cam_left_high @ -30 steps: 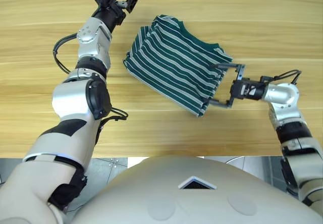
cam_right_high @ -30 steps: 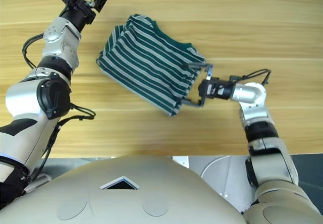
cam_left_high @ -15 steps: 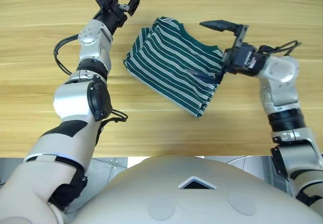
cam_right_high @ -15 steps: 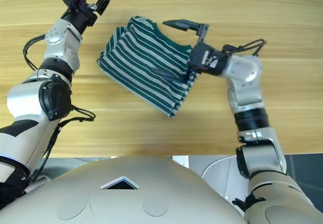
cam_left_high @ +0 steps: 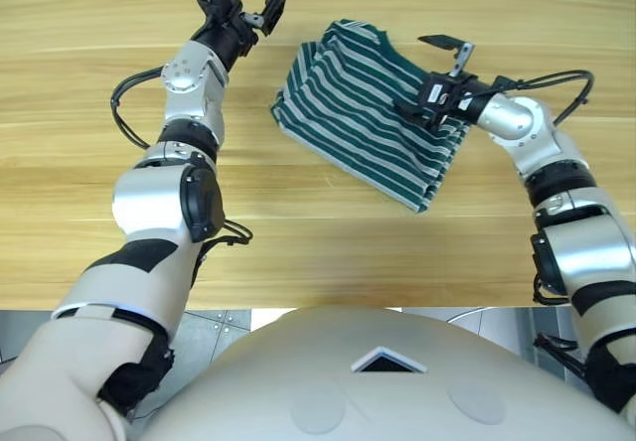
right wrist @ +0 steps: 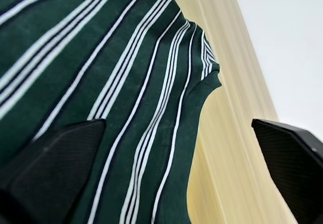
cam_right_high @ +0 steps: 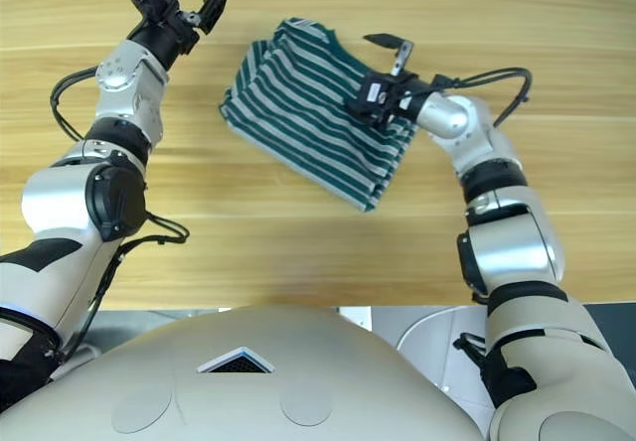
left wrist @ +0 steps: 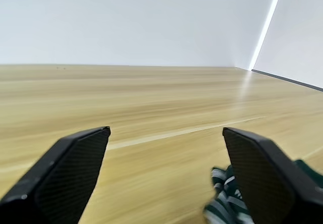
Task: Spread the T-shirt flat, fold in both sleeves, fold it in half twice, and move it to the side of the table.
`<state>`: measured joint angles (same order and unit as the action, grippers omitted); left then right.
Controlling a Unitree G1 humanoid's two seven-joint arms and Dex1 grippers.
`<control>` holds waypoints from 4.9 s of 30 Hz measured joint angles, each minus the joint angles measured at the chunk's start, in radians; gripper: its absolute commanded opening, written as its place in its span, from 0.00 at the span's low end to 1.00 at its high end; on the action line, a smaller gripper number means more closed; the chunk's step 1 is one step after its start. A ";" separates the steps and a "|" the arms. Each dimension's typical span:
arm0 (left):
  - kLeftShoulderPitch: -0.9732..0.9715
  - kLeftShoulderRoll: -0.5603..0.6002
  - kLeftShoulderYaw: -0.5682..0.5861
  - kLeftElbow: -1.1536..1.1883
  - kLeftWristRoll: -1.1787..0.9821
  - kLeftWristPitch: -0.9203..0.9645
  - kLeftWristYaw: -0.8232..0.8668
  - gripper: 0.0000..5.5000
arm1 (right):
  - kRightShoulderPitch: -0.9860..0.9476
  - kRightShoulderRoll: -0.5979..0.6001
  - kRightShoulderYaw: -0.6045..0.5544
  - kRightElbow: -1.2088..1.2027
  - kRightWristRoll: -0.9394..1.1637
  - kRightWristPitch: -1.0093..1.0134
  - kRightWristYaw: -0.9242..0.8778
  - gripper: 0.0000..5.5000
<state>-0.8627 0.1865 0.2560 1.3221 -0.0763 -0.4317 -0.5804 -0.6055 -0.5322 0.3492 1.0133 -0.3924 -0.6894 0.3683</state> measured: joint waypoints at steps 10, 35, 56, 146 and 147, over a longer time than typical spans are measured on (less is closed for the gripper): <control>0.025 0.004 -0.012 -0.006 0.011 -0.030 0.000 0.75 | 0.322 -0.175 -0.019 -0.387 0.377 -0.124 0.417 0.98; 0.038 -0.007 -0.042 -0.007 0.013 -0.042 -0.004 0.75 | 0.467 -0.316 -0.132 -0.625 0.397 0.028 0.633 0.98; 0.044 -0.002 -0.043 -0.008 0.011 -0.054 -0.020 0.75 | 0.451 -0.050 -0.047 -0.806 0.646 0.080 0.719 0.98; 0.931 0.584 -0.568 -1.246 0.183 -0.344 -0.484 0.75 | 0.868 -0.361 -0.169 -0.930 0.487 -0.005 0.703 0.98; 0.931 0.584 -0.579 -1.241 0.183 -0.347 -0.474 0.75 | 0.867 -0.361 -0.164 -0.931 0.488 -0.008 0.702 0.98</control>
<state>0.0685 0.7710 -0.3235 0.0807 0.1072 -0.7789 -1.0542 0.2618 -0.8930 0.1853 0.0825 0.0953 -0.6975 1.0706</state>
